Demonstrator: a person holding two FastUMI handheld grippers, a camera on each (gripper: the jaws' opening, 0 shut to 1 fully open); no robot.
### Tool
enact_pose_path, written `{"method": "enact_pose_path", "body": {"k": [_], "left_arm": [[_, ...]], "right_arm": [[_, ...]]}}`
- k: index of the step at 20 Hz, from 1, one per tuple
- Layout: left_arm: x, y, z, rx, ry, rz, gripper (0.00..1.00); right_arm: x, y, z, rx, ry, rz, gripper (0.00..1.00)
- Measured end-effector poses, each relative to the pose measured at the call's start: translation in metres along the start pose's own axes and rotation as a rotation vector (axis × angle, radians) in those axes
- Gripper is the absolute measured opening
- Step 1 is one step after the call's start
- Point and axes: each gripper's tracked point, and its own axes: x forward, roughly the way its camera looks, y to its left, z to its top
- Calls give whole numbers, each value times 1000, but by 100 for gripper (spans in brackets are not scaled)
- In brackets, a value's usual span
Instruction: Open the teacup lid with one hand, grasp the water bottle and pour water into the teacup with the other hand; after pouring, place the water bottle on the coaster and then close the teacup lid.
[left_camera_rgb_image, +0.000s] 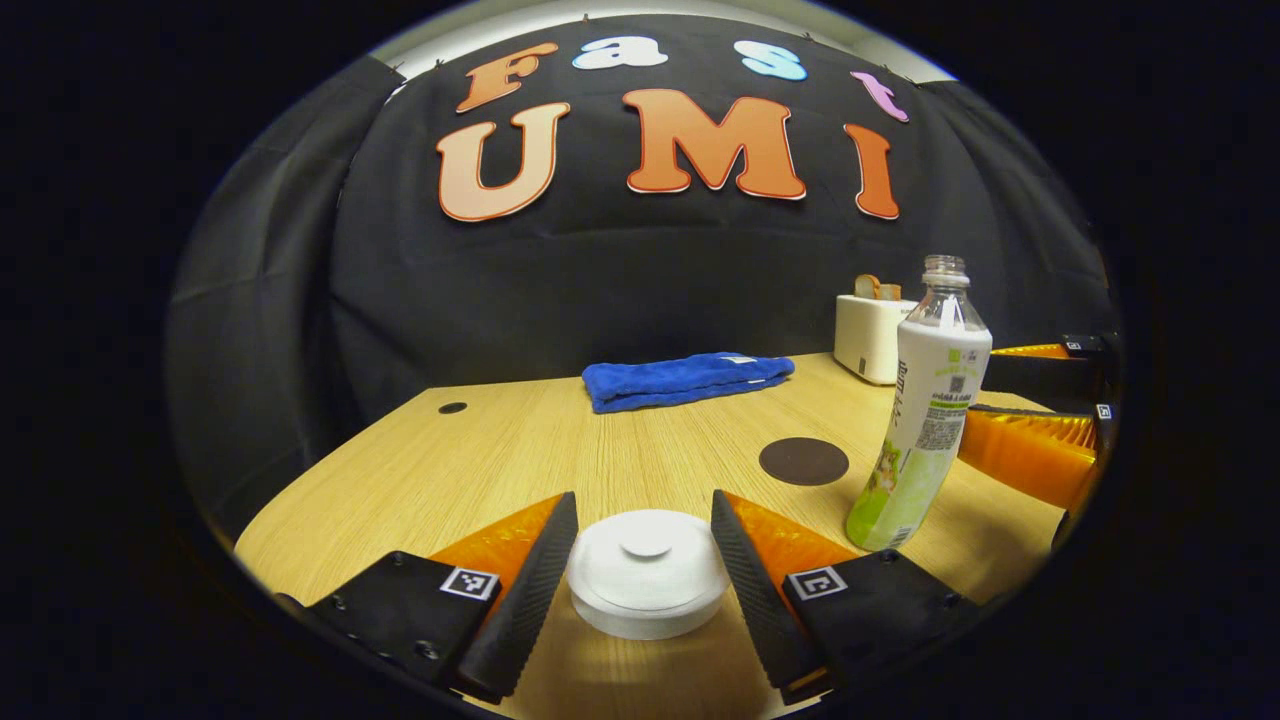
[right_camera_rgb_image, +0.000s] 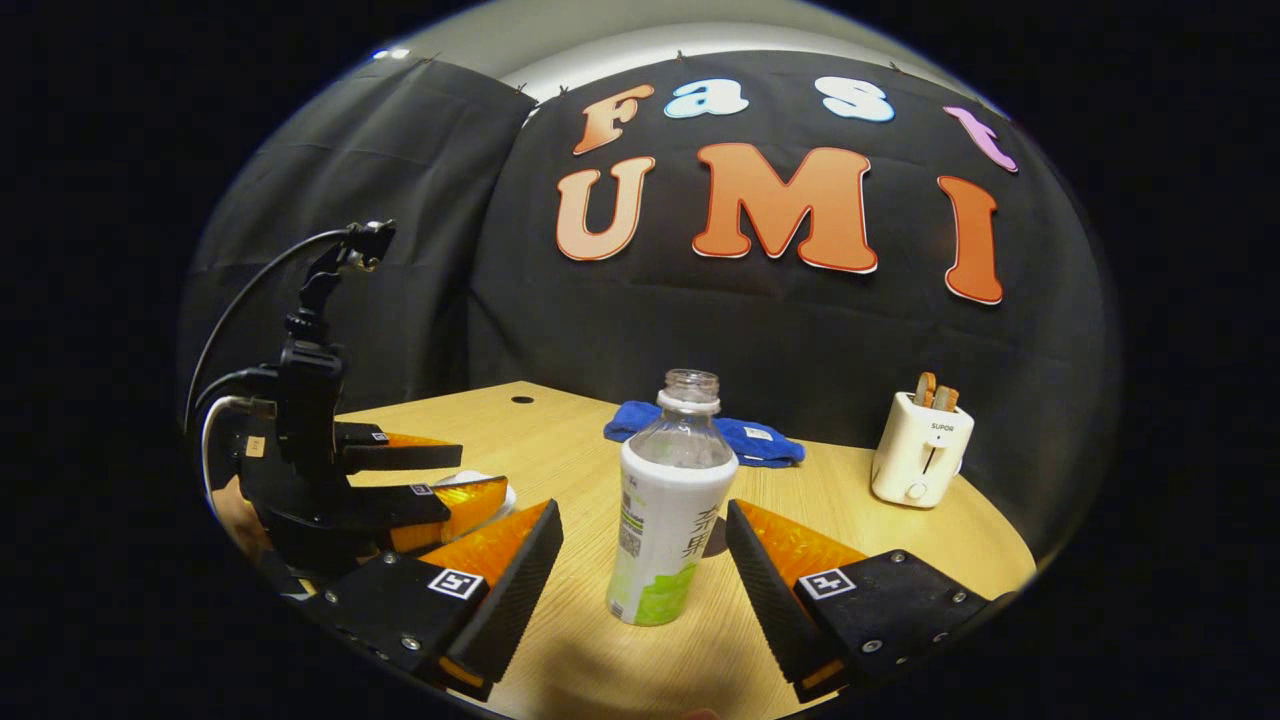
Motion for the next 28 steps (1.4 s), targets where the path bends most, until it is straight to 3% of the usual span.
{"method": "enact_pose_path", "body": {"k": [1,2,8,11,14,17,19,28], "left_arm": [[1,0,-1,1,9,1,87],[1,-1,-3,3,12,-3,80],[7,-2,-3,20,17,-11,78],[8,-2,0,27,13,-9,70],[9,-2,2,31,15,-6,47],[8,2,2,34,10,7,44],[7,4,3,15,7,9,29],[-4,25,24,-26,-59,52,31]], "right_arm": [[1,2,-2,2,2,5,99],[2,3,-3,3,7,6,99],[2,3,-9,8,28,6,99],[0,4,-12,12,35,7,99],[-2,4,-11,12,34,10,99],[-1,5,-12,13,41,12,99],[-2,5,-16,11,50,12,99],[2,3,-19,5,68,-3,99]]}}
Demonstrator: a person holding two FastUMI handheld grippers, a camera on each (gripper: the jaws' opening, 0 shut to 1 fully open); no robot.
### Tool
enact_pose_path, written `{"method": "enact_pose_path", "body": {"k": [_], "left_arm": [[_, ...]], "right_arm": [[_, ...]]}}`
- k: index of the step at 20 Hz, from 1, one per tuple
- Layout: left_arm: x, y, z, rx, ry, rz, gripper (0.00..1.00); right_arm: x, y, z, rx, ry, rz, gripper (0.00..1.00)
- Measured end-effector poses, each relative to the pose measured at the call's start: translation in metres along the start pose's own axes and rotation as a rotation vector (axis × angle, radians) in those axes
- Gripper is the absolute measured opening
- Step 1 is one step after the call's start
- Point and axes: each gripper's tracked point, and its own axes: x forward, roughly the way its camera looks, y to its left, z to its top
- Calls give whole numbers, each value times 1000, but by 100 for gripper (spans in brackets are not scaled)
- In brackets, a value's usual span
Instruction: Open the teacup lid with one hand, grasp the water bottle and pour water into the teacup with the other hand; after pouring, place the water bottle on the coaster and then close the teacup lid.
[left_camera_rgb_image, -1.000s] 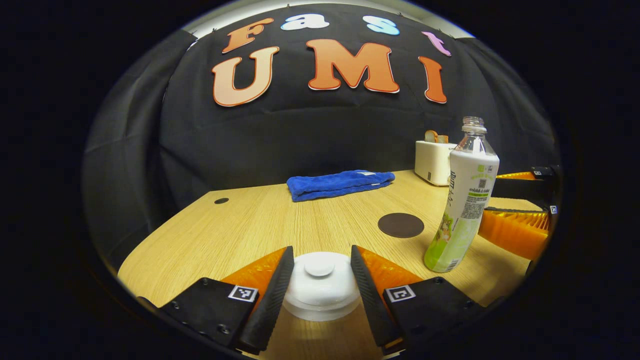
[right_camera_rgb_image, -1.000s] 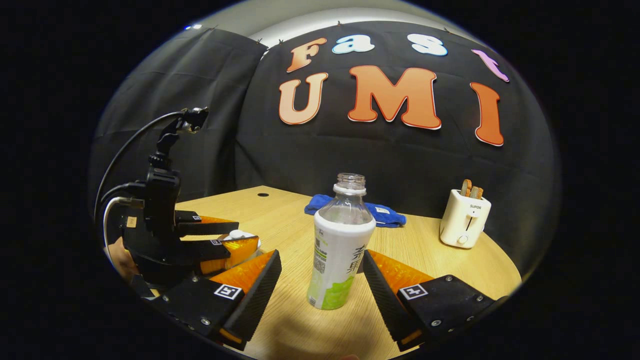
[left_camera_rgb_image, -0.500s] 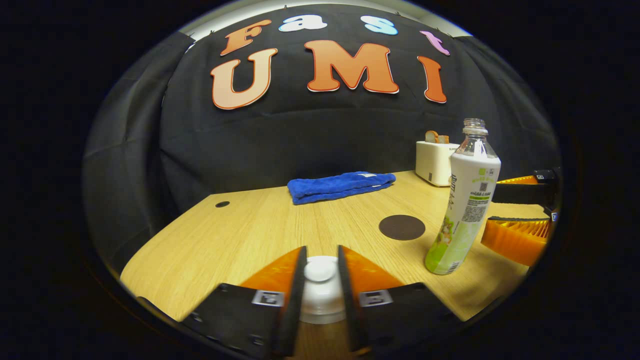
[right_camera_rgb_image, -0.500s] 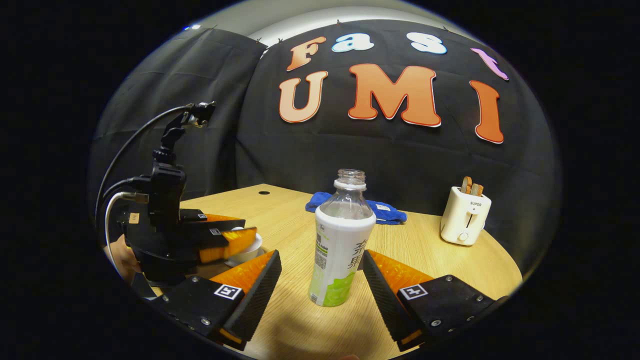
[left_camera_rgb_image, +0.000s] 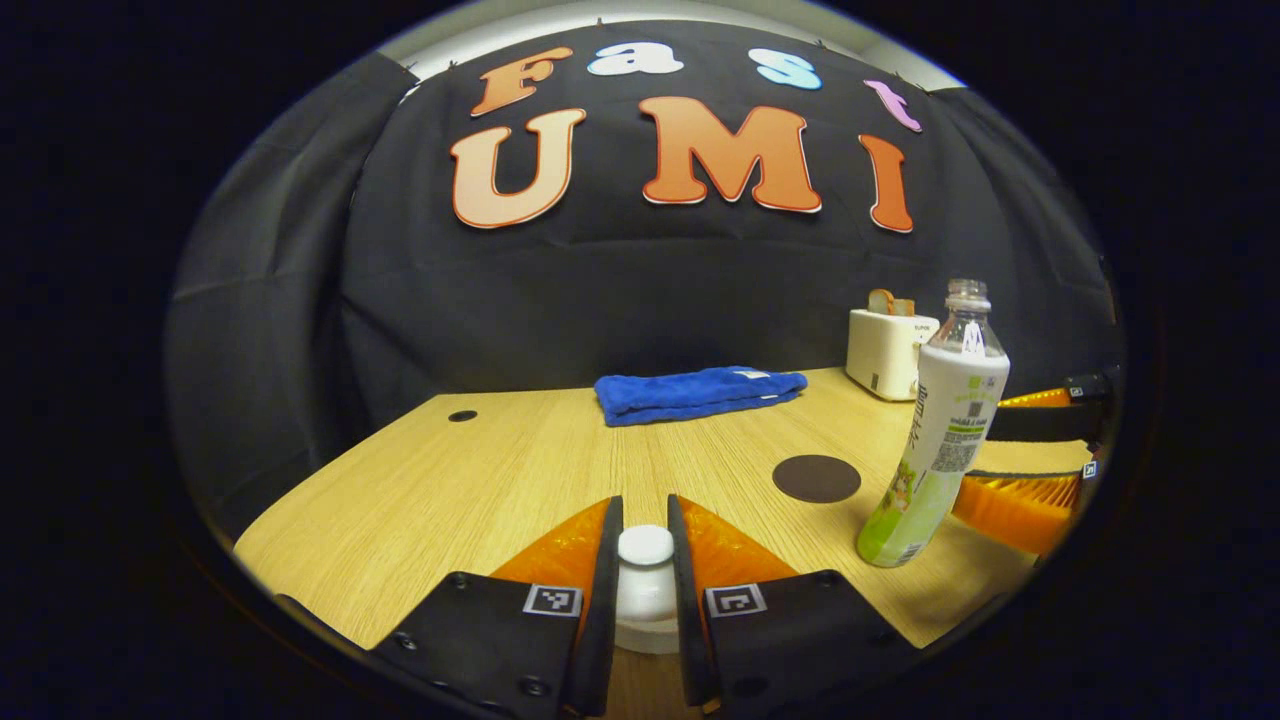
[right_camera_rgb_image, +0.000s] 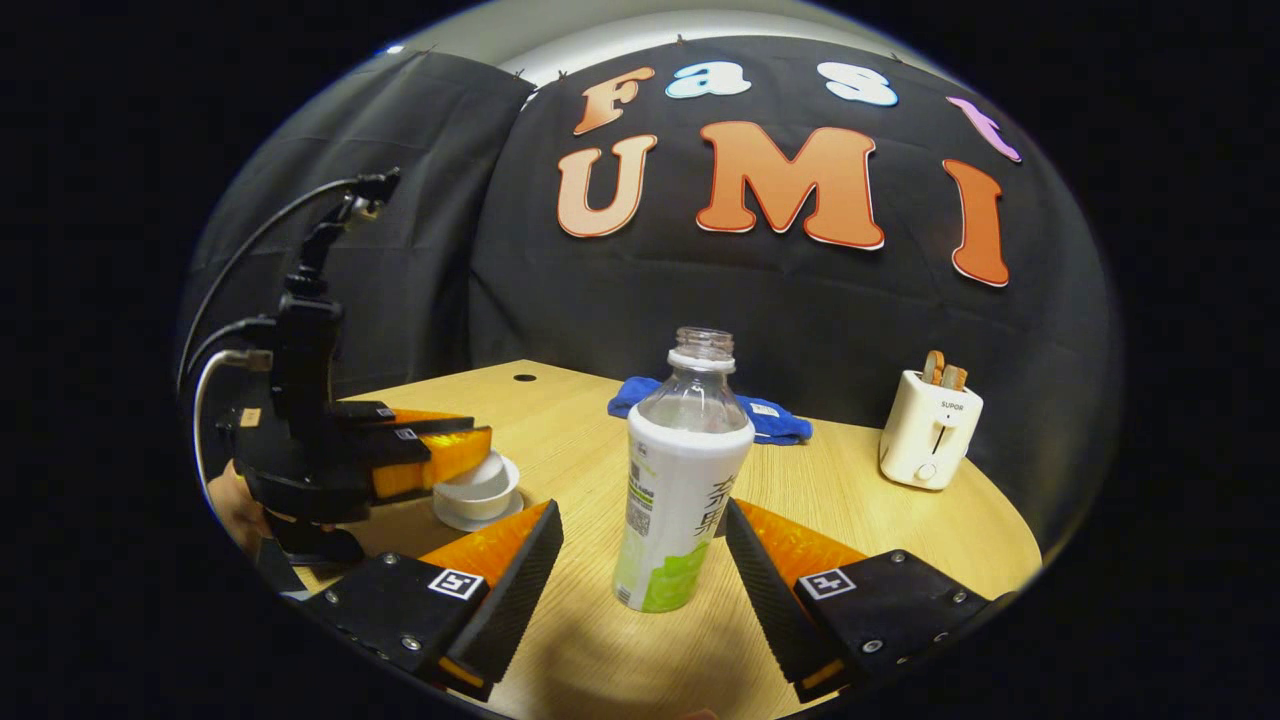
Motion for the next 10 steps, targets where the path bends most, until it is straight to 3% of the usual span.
{"method": "enact_pose_path", "body": {"k": [1,10], "left_arm": [[-2,6,3,-2,-6,14,28],[-28,60,6,-22,-23,122,30]], "right_arm": [[2,-1,-1,6,4,-4,99],[30,-11,-18,38,95,-40,94]]}}
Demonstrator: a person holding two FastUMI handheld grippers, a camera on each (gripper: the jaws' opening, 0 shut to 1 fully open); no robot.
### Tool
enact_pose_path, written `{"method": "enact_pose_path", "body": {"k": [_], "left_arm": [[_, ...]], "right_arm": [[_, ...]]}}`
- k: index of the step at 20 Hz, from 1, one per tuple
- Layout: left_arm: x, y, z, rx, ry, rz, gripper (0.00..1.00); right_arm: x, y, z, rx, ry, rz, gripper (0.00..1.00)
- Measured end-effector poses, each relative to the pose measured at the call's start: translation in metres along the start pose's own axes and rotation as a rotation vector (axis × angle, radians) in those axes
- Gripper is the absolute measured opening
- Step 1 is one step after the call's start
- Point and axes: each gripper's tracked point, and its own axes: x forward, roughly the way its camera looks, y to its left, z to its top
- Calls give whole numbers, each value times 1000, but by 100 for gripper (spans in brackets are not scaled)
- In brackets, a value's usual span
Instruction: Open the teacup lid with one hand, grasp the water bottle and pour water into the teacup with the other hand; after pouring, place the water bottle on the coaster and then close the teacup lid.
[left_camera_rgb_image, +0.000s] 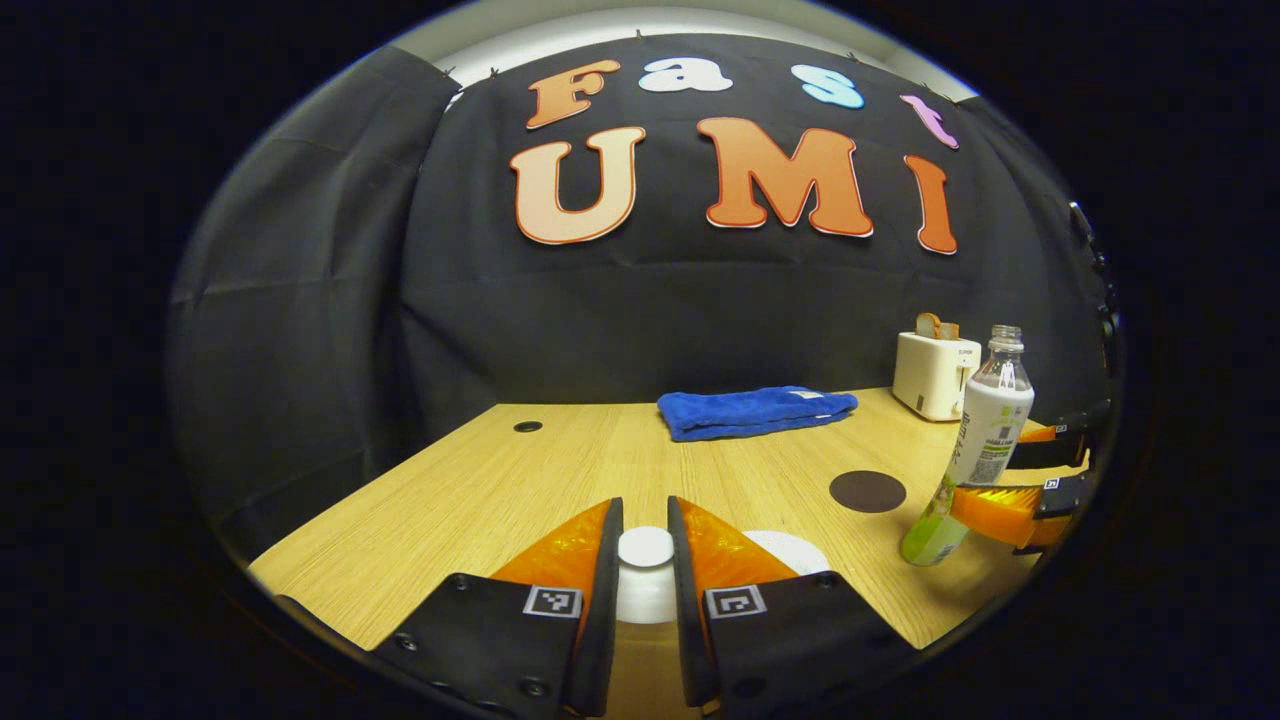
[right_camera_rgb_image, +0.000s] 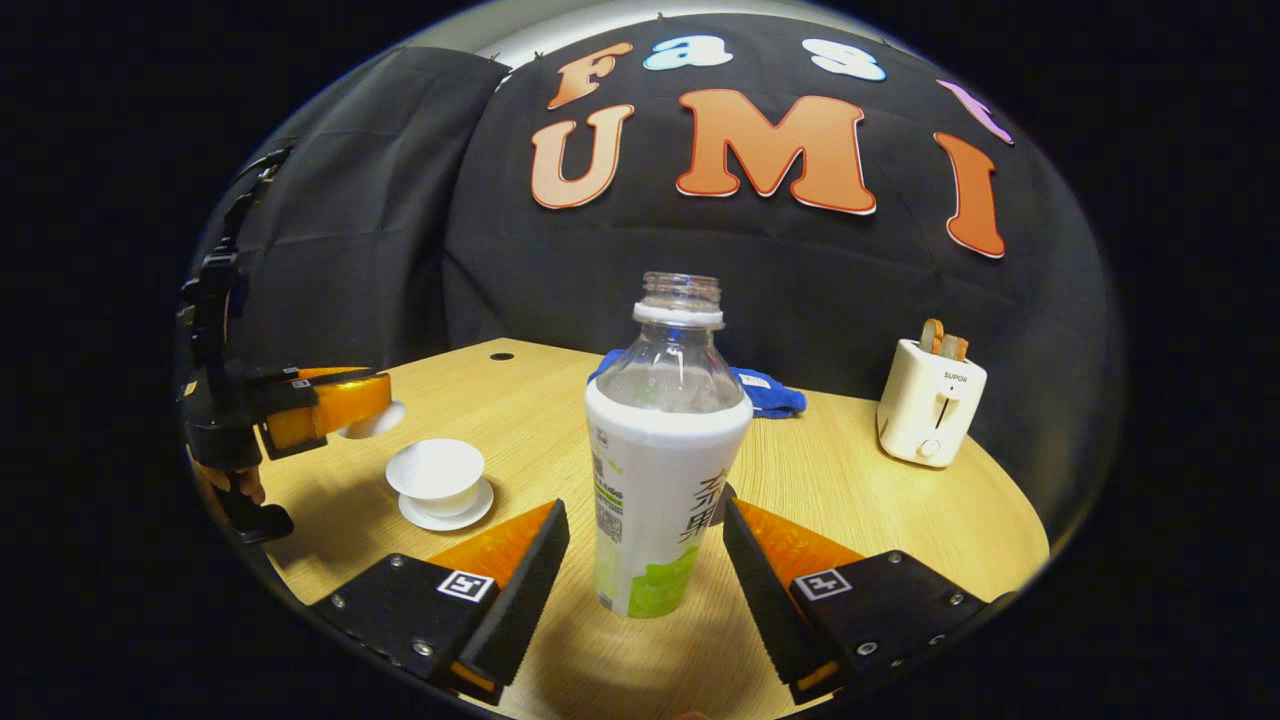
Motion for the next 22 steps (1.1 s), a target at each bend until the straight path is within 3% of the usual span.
{"method": "enact_pose_path", "body": {"k": [3,6,12,14,16,17,18,22], "left_arm": [[-7,14,-8,-8,9,22,31],[-15,30,-18,-18,28,40,28],[-29,58,-28,-7,49,68,31],[-31,66,-31,-9,54,72,28],[-33,74,-31,-23,50,79,28],[-33,77,-31,-29,48,82,31],[-35,81,-29,-35,44,88,31],[-35,92,-27,-63,35,87,30]], "right_arm": [[5,-4,-6,3,31,-26,84],[5,-2,-5,15,51,-27,63],[2,0,5,-50,74,-50,65],[0,-1,9,-97,76,-65,60],[0,-2,14,-151,73,-82,64],[-1,-3,16,-178,69,-93,60],[-1,-4,19,-206,67,-102,64],[1,-10,29,-326,63,-146,63]]}}
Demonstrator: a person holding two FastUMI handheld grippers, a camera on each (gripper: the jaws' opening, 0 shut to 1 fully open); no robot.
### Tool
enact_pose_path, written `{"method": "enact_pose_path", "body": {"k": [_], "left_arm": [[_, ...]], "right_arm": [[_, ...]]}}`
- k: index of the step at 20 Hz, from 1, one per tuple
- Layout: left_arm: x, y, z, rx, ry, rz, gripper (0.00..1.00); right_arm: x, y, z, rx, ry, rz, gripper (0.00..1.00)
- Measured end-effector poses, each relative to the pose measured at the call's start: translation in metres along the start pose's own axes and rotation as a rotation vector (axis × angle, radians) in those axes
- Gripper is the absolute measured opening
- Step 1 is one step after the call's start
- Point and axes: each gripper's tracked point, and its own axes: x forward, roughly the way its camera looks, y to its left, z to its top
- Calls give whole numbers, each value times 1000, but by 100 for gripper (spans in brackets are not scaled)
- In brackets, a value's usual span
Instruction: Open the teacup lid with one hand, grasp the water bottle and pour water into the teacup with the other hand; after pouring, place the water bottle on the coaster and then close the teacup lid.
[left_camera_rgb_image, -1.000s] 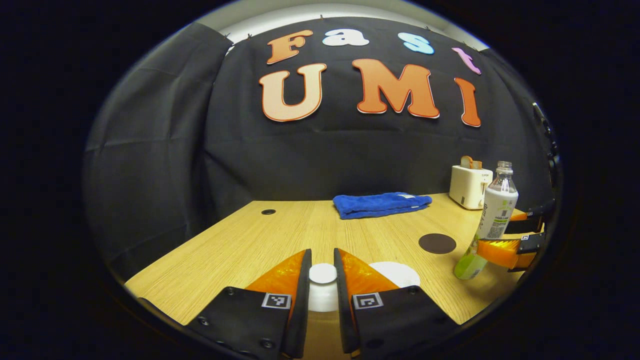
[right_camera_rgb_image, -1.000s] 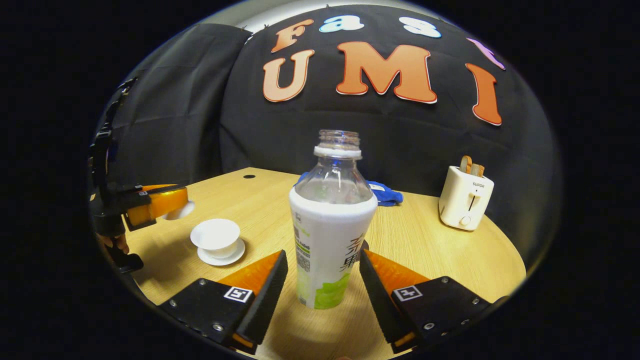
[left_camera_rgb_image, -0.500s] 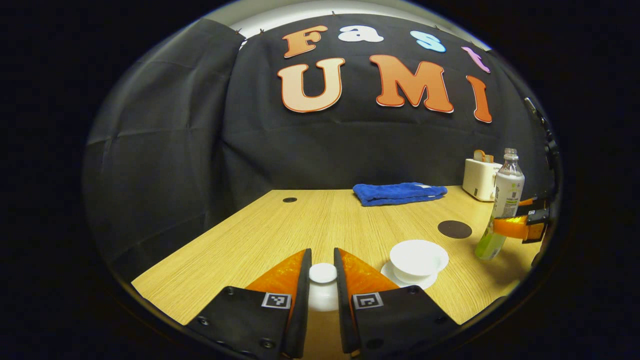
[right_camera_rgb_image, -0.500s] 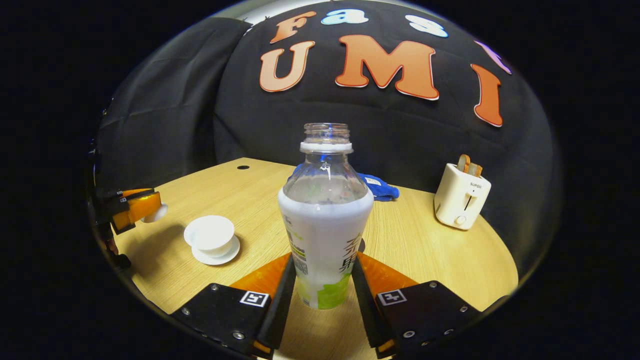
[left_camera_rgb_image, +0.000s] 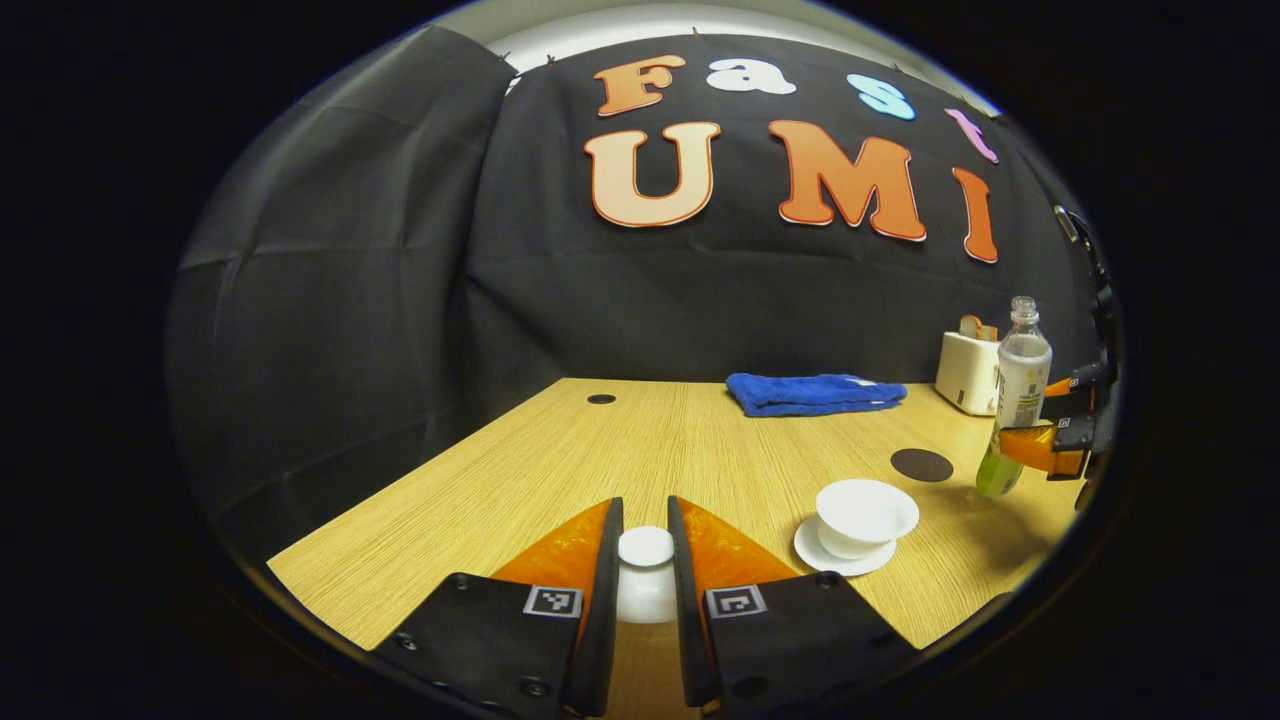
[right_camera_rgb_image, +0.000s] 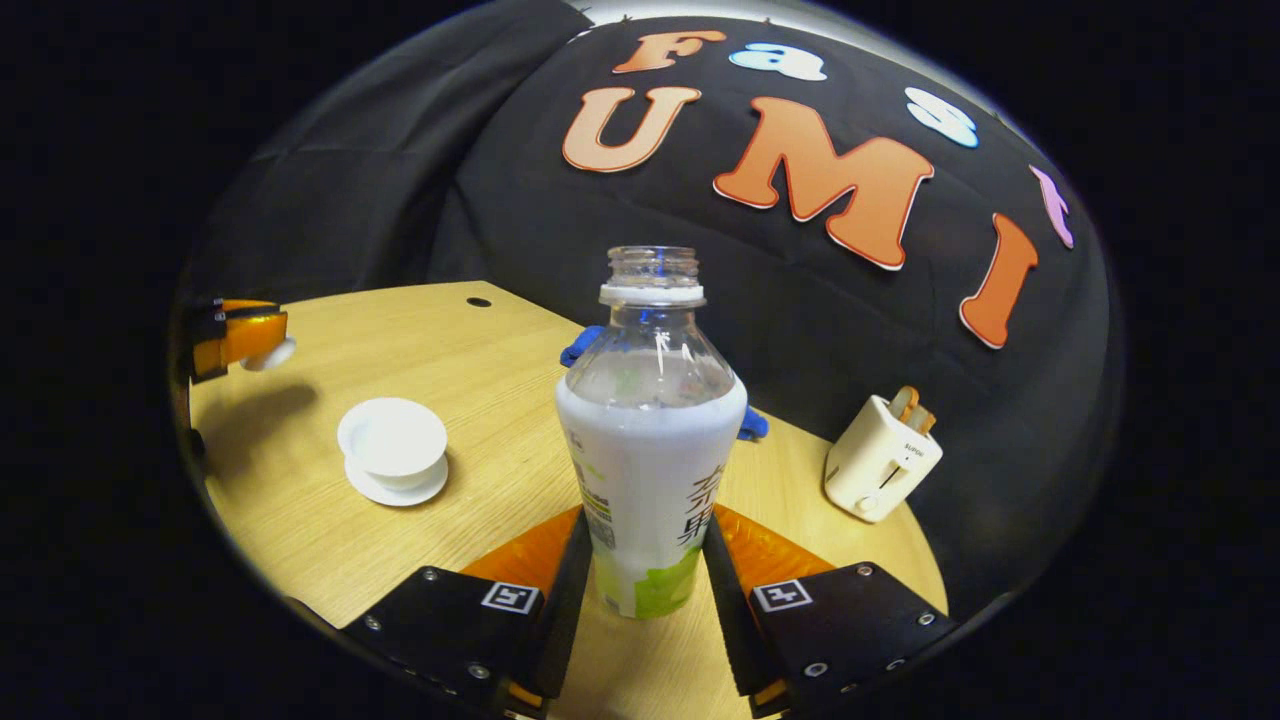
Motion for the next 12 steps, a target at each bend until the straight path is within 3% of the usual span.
{"method": "enact_pose_path", "body": {"k": [12], "left_arm": [[-11,27,14,16,-64,32,31]], "right_arm": [[9,5,15,-280,-24,-58,63]]}}
